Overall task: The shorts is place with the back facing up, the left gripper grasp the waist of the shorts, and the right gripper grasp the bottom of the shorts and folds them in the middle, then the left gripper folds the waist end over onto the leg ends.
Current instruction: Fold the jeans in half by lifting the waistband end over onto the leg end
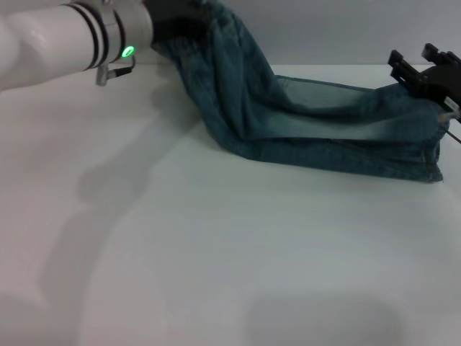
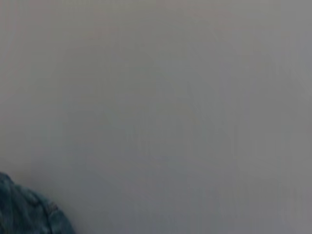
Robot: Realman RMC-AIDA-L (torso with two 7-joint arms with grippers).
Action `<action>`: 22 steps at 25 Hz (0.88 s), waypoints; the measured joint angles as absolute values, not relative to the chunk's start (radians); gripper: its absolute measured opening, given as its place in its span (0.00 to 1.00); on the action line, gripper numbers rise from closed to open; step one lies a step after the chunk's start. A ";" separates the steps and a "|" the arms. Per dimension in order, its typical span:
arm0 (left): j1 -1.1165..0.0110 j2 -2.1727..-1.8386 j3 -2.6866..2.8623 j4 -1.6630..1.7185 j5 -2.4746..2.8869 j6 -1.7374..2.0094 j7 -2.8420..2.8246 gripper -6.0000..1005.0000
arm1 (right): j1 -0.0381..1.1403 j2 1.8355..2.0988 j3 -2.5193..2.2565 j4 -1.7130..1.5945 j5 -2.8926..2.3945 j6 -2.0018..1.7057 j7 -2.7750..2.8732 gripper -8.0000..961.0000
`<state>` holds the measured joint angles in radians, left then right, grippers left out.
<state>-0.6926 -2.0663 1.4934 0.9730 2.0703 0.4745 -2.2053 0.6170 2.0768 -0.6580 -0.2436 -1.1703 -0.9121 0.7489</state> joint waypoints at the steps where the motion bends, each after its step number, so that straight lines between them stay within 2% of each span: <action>1: -0.693 -2.066 1.493 0.973 2.070 0.475 -2.205 0.06 | 0.628 2.077 -0.661 -0.240 -1.170 -0.896 0.749 0.68; 22: -0.758 -2.066 1.534 1.154 2.077 0.531 -2.221 0.06 | 0.766 2.081 -0.836 -0.179 -1.179 -0.696 0.756 0.68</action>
<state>-0.7583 -2.0662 1.5339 1.1542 2.0768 0.5310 -2.2212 0.7658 2.0813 -0.8356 -0.1795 -1.1791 -0.6955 0.7557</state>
